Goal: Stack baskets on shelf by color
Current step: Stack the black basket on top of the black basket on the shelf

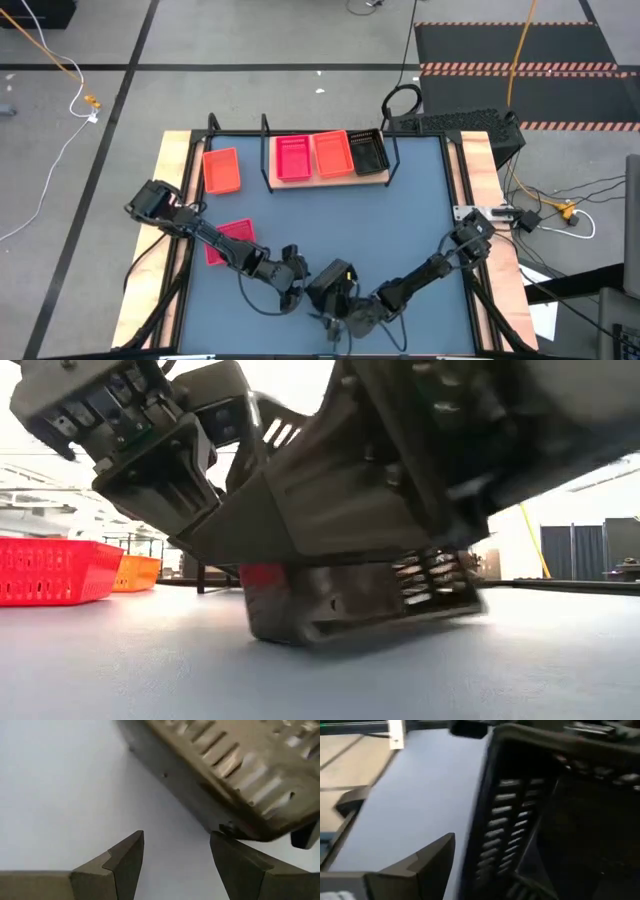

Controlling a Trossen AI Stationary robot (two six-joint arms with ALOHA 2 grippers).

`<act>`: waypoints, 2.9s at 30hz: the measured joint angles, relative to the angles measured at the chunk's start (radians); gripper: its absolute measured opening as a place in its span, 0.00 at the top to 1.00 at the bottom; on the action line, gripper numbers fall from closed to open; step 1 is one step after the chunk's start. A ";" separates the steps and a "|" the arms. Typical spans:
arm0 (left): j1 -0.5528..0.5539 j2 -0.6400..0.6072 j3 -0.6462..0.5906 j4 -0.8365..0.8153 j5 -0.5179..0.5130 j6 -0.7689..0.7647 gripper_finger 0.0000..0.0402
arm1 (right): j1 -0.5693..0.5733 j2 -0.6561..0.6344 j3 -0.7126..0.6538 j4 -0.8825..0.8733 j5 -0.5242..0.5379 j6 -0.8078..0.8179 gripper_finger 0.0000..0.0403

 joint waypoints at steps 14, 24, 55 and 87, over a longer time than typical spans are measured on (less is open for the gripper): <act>-0.017 -0.001 0.000 -0.006 0.007 0.023 0.42 | 0.007 -0.049 0.015 -0.183 0.130 0.071 0.86; 0.020 -0.001 0.000 -0.063 0.000 0.026 0.42 | 0.010 -0.249 0.015 -0.498 0.165 -0.237 0.99; 0.047 -0.001 0.000 -0.048 -0.002 0.115 0.42 | -0.882 -0.771 -0.180 -0.932 -0.262 -1.178 1.00; 0.067 -0.001 0.000 -0.047 -0.002 0.090 0.42 | -0.965 -0.771 -0.261 -0.941 -0.403 -1.002 0.93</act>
